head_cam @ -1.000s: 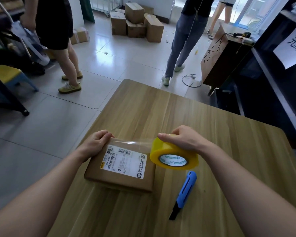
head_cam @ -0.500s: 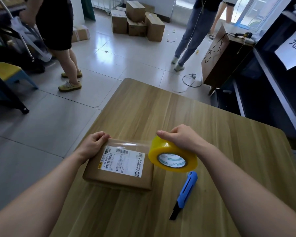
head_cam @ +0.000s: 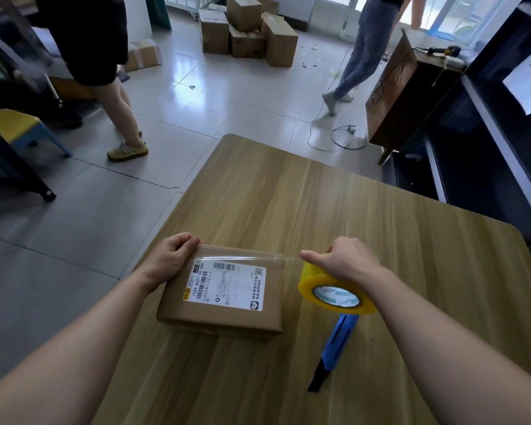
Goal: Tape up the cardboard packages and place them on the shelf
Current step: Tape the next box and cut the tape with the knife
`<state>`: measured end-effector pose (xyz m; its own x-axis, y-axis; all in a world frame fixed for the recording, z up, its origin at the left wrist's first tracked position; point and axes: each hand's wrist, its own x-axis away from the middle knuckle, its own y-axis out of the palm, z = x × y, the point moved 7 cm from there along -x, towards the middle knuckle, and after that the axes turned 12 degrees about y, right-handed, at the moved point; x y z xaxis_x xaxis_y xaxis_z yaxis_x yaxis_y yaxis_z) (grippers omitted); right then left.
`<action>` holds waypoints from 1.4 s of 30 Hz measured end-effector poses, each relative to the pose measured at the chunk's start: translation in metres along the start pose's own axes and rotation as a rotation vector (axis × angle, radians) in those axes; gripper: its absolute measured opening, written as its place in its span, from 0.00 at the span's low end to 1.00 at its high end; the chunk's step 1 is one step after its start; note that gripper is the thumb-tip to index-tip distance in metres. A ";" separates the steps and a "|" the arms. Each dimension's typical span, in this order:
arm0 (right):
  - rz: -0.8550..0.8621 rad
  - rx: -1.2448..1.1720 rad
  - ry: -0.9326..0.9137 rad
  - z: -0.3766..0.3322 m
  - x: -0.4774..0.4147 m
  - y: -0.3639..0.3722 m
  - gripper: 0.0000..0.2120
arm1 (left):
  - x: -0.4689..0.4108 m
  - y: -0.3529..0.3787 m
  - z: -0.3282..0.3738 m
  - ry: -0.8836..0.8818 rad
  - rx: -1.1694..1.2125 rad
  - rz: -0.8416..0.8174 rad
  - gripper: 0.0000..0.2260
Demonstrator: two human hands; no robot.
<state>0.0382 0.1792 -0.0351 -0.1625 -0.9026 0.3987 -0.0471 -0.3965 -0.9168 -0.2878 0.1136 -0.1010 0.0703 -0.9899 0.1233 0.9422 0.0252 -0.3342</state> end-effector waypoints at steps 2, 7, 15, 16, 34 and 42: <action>-0.010 0.009 0.004 -0.001 -0.003 0.005 0.36 | 0.000 0.000 -0.001 -0.006 0.009 -0.006 0.12; -0.024 0.029 0.013 -0.001 -0.011 0.016 0.35 | 0.000 0.000 -0.006 -0.023 0.038 0.003 0.12; -0.061 0.050 0.029 -0.002 -0.021 0.027 0.34 | 0.001 0.000 -0.005 -0.016 0.030 -0.002 0.12; -0.062 0.056 0.029 -0.002 -0.021 0.028 0.34 | 0.002 0.000 -0.004 -0.015 0.021 -0.002 0.12; -0.024 0.203 0.011 -0.030 -0.006 0.038 0.31 | 0.003 0.055 0.055 0.333 -1.052 -0.302 0.21; 0.009 0.201 -0.012 -0.032 0.003 0.036 0.31 | 0.012 0.131 0.055 0.184 -1.131 -0.398 0.44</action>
<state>0.0049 0.1673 -0.0680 -0.1502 -0.9076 0.3921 0.1520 -0.4131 -0.8979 -0.1454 0.1129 -0.0918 -0.2934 -0.9080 0.2992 0.0624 -0.3305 -0.9417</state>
